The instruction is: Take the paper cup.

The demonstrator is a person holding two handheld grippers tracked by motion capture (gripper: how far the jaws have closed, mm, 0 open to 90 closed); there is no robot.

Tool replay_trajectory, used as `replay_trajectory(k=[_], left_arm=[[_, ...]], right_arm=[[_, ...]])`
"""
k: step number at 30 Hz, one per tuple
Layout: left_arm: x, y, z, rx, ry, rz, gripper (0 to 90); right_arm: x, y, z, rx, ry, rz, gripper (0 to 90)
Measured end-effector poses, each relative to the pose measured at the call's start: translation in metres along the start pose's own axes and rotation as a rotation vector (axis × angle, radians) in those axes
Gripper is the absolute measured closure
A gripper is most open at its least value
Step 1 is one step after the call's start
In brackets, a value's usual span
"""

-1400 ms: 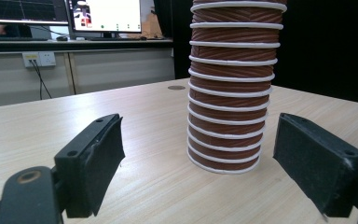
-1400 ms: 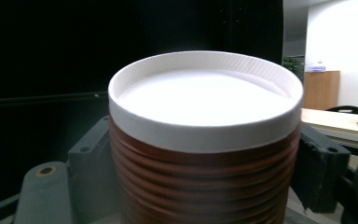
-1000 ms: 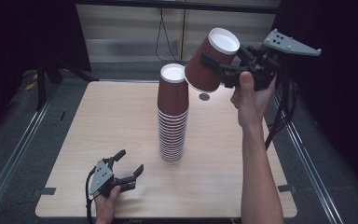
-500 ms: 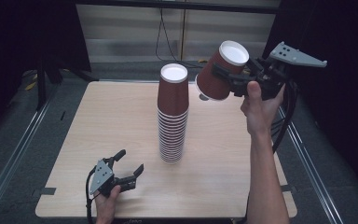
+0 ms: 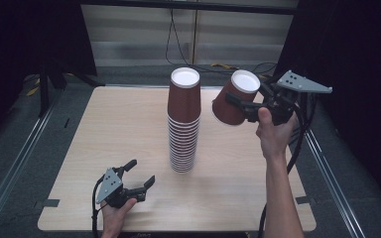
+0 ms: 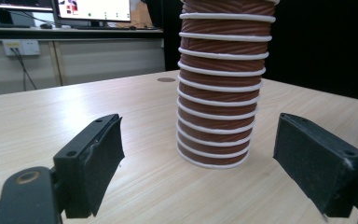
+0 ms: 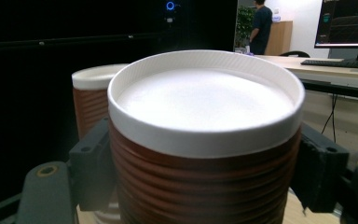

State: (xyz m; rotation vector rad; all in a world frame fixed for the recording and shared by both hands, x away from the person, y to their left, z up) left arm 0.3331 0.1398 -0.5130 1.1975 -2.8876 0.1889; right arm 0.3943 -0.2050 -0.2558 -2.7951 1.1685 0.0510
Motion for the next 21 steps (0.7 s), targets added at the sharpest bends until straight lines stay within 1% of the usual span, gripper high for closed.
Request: replay_trajectory(k=[1, 2, 3, 4, 5, 6, 7, 8, 9, 10, 11, 12, 14, 15, 16, 17, 18, 19, 20, 21], left_arm=[[0.002, -0.001, -0.003, -0.015, 0.003, 0.008, 15.4], [0.003, -0.001, -0.005, -0.018, 0.014, 0.018, 15.3], [0.004, -0.001, -0.007, -0.026, 0.011, 0.027, 15.4], [0.004, -0.001, -0.007, -0.026, 0.011, 0.027, 15.5], [0.006, -0.001, -0.01, -0.043, 0.013, 0.039, 15.4], [0.006, -0.001, -0.01, -0.043, 0.013, 0.039, 15.5], [0.008, -0.003, -0.013, -0.042, 0.02, 0.058, 15.5], [0.008, -0.003, -0.013, -0.042, 0.02, 0.058, 15.5], [0.011, -0.003, -0.014, -0.059, 0.009, 0.066, 15.6], [0.011, -0.004, -0.015, -0.063, 0.003, 0.075, 15.6], [0.013, -0.005, -0.015, -0.063, 0.017, 0.08, 15.6], [0.013, -0.005, -0.015, -0.063, 0.017, 0.08, 15.6], [0.017, -0.008, -0.015, -0.075, 0.028, 0.103, 15.6], [0.017, -0.008, -0.015, -0.075, 0.028, 0.103, 15.6], [0.018, -0.009, -0.016, -0.09, 0.015, 0.134, 15.8], [0.021, -0.011, -0.017, -0.09, 0.029, 0.128, 16.1], [0.021, -0.011, -0.017, -0.09, 0.029, 0.128, 16.3], [0.023, -0.012, -0.02, -0.097, 0.025, 0.142, 16.6], [0.023, -0.012, -0.02, -0.097, 0.025, 0.142, 16.5], [0.026, -0.014, -0.022, -0.103, 0.019, 0.159, 16.5]], right_arm=[[0.0, 0.001, 0.003, 0.0, 0.001, 0.0, 21.8], [0.0, 0.002, 0.007, -0.003, -0.006, 0.004, 21.8], [0.001, 0.003, 0.01, -0.004, -0.009, 0.002, 21.8], [0.001, 0.003, 0.01, -0.004, -0.009, 0.002, 21.8], [0.001, 0.006, 0.016, -0.005, -0.013, 0.005, 21.8], [0.001, 0.006, 0.016, -0.005, -0.013, 0.005, 21.8], [0.0, 0.009, 0.023, -0.014, -0.024, 0.003, 21.8], [0.0, 0.01, 0.027, -0.02, -0.022, 0.004, 21.9], [-0.001, 0.011, 0.03, -0.027, -0.027, 0.004, 21.8], [-0.001, 0.013, 0.034, -0.026, -0.031, 0.002, 21.8], [-0.001, 0.015, 0.037, -0.027, -0.039, 0.002, 21.8], [-0.001, 0.015, 0.037, -0.027, -0.039, 0.002, 21.8], [-0.003, 0.017, 0.048, -0.037, -0.045, 0.002, 21.8], [-0.003, 0.018, 0.051, -0.045, -0.044, 0.007, 21.8], [-0.004, 0.019, 0.054, -0.047, -0.049, -0.001, 21.8], [-0.006, 0.019, 0.057, -0.05, -0.05, 0.0, 21.8], [-0.006, 0.019, 0.057, -0.05, -0.05, 0.0, 21.8], [-0.009, 0.02, 0.062, -0.059, -0.052, 0.0, 21.8], [-0.009, 0.02, 0.062, -0.059, -0.052, 0.0, 21.8], [-0.011, 0.022, 0.067, -0.059, -0.053, -0.004, 21.8]])
Point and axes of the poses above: each handheld gripper's, and its own axes: y roughly backward along the jaws, z roughly out of its underside, x roughly to its right, the point moved 4 cm from there along -y, roughly forward along the jaws, and after that the axes turned 11 degrees about x, right-handed, at the moved point
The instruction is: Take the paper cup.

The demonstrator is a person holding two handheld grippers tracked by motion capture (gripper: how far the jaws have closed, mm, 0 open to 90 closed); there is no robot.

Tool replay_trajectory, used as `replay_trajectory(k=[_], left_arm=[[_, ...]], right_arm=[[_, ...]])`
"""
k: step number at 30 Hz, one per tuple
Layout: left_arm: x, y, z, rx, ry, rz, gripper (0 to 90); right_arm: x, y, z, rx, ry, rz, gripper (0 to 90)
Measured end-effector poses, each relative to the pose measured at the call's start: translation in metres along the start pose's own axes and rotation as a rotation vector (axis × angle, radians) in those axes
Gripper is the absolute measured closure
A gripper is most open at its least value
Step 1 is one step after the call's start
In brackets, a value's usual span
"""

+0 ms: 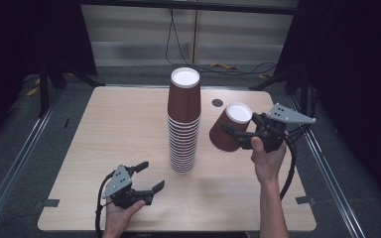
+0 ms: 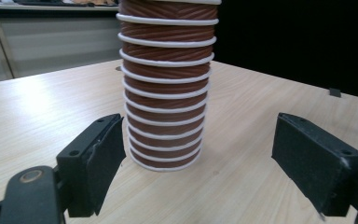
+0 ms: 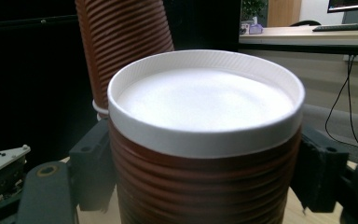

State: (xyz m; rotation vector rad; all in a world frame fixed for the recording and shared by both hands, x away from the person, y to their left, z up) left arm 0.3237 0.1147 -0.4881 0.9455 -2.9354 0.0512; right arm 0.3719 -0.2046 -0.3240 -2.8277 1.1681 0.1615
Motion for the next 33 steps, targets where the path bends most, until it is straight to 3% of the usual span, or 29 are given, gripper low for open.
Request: replay_trajectory(k=[5, 8, 9, 16, 24, 29, 30, 33], left_arm=[[0.003, -0.003, -0.003, -0.002, -0.005, 0.013, 16.4], [0.004, -0.004, -0.003, -0.005, -0.007, 0.042, 16.0], [0.006, -0.005, -0.003, -0.002, 0.006, 0.044, 15.7], [0.01, -0.008, -0.005, -0.003, 0.002, 0.082, 15.6], [0.017, -0.013, -0.009, 0.015, 0.024, 0.115, 15.6], [0.021, -0.016, -0.007, 0.004, 0.007, 0.123, 15.6], [0.022, -0.017, -0.006, 0.004, 0.013, 0.146, 15.6], [0.023, -0.017, -0.005, 0.001, 0.006, 0.154, 15.5]], right_arm=[[-0.005, 0.003, 0.013, -0.024, 0.001, 0.005, 21.8], [-0.009, 0.008, 0.027, -0.027, -0.011, 0.004, 21.9], [-0.009, 0.008, 0.031, -0.034, -0.014, -0.01, 21.9], [-0.016, 0.009, 0.053, -0.047, -0.046, -0.034, 21.9], [-0.028, 0.005, 0.072, -0.086, -0.04, -0.068, 22.0], [-0.035, 0.005, 0.083, -0.089, -0.053, -0.094, 22.1], [-0.037, 0.006, 0.086, -0.093, -0.054, -0.095, 22.1], [-0.04, 0.005, 0.091, -0.098, -0.063, -0.105, 22.1]])
Point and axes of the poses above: each handheld gripper's, and its own axes: y roughly backward along the jaws, z roughly out of its underside, x roughly to its right, the point moved 4 cm from there along -y, roughly forward along the jaws, and after that the axes turned 11 degrees about x, right-handed, at the moved point
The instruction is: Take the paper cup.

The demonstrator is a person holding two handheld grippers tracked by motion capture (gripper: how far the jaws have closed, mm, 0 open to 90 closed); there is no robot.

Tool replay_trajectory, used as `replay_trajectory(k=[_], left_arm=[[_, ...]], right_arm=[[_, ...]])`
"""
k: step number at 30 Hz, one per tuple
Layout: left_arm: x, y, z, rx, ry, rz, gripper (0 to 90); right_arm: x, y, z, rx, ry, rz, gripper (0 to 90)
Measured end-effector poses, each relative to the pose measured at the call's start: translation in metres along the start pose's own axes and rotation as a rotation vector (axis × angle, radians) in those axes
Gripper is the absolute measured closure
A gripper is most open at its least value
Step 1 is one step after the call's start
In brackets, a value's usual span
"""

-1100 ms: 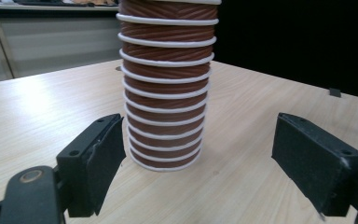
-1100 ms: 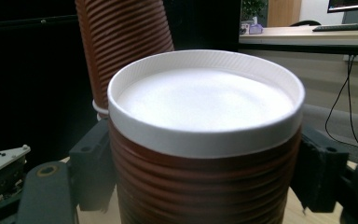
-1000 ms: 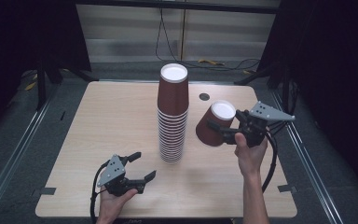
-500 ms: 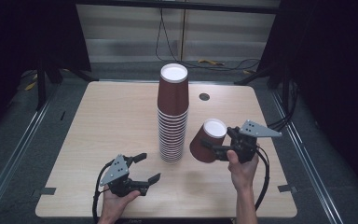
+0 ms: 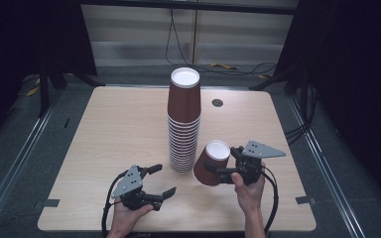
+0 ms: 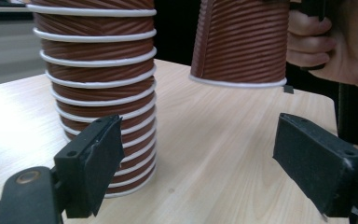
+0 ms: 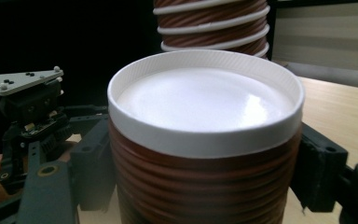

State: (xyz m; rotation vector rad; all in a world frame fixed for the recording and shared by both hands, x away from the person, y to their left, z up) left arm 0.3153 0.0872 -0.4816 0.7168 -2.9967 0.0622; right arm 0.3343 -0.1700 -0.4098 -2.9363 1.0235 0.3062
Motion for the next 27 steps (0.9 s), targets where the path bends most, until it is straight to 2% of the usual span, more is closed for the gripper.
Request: replay_trajectory(k=[2, 4, 8, 9, 12, 14, 18, 21, 27], left_arm=[[0.002, -0.001, 0.001, -0.007, 0.002, 0.008, 15.5], [0.002, -0.003, 0.003, -0.01, 0.003, -0.013, 15.5], [0.003, -0.003, 0.008, -0.019, 0.021, -0.001, 15.4], [0.004, -0.004, 0.008, -0.022, 0.022, 0.014, 15.4], [0.006, -0.005, 0.009, -0.023, 0.019, 0.018, 15.4], [0.008, -0.006, 0.008, -0.024, 0.011, 0.032, 15.4], [0.011, -0.007, 0.008, -0.024, 0.013, 0.041, 15.4], [0.014, -0.009, 0.009, -0.016, 0.005, 0.067, 15.4], [0.019, -0.014, 0.011, -0.024, 0.003, 0.093, 15.4]], right_arm=[[-0.002, -0.001, 0.006, -0.001, -0.009, -0.013, 22.1], [-0.004, -0.003, 0.009, 0.001, -0.009, -0.024, 22.2], [-0.008, -0.007, 0.018, -0.005, -0.013, -0.049, 22.2], [-0.01, -0.008, 0.019, -0.006, -0.018, -0.059, 22.3], [-0.012, -0.011, 0.023, -0.019, -0.016, -0.063, 22.3], [-0.016, -0.014, 0.027, -0.023, -0.019, -0.083, 22.4], [-0.018, -0.016, 0.031, -0.016, -0.025, -0.098, 22.4], [-0.021, -0.019, 0.035, -0.013, -0.032, -0.117, 22.4], [-0.025, -0.022, 0.039, 0.001, -0.041, -0.151, 22.5]])
Point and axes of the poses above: each handheld gripper's, and its own axes: y roughly backward along the jaws, z roughly out of its underside, x roughly to its right, the point moved 4 cm from there along -y, roughly forward along the jaws, and after that the axes turned 11 degrees about x, right-handed, at the moved point
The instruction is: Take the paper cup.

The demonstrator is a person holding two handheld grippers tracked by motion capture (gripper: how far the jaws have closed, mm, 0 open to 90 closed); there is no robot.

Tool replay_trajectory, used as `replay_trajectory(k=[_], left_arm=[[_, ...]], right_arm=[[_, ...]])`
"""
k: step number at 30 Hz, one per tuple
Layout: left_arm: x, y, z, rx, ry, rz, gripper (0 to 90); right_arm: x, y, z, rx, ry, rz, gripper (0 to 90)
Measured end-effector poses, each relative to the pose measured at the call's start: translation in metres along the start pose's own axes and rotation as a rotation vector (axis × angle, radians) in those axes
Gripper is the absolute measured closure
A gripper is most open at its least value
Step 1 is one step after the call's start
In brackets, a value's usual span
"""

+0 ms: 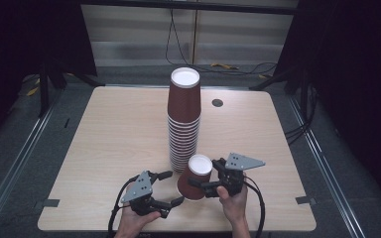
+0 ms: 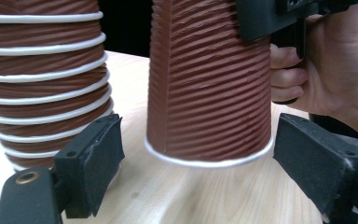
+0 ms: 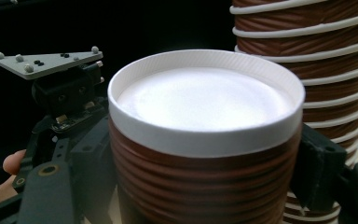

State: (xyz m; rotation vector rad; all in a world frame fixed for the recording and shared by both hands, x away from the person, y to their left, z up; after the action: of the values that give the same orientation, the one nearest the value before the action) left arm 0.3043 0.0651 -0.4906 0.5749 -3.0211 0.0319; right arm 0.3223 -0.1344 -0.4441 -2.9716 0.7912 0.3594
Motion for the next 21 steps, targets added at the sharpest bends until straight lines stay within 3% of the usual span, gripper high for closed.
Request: replay_trajectory(k=[4, 12, 16, 21], left_arm=[[0.0, -0.003, 0.001, -0.027, -0.003, 0.003, 15.3], [0.002, -0.011, 0.004, -0.026, 0.01, 0.053, 12.7], [0.001, -0.014, 0.006, -0.033, 0.027, 0.057, 6.8], [0.001, -0.018, 0.007, -0.018, 0.038, 0.064, 6.1]], right_arm=[[-0.002, -0.002, 0.003, 0.001, -0.009, -0.02, 22.7], [-0.005, -0.007, 0.008, 0.008, -0.042, -0.064, 23.0], [-0.007, -0.01, 0.01, 0.011, -0.047, -0.081, 23.1], [-0.009, -0.014, 0.011, 0.008, -0.048, -0.096, 23.1]])
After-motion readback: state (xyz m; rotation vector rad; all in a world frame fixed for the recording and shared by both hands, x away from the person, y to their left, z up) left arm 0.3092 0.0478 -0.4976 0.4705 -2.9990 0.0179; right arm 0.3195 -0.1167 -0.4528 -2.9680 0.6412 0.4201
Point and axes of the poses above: each handheld gripper's, and its own axes: y roughly backward along the jaws, z roughly out of its underside, x roughly to its right, the point moved 4 cm from there along -y, roughly forward along the jaws, and after that the axes turned 11 degrees about x, right-handed, at the moved point
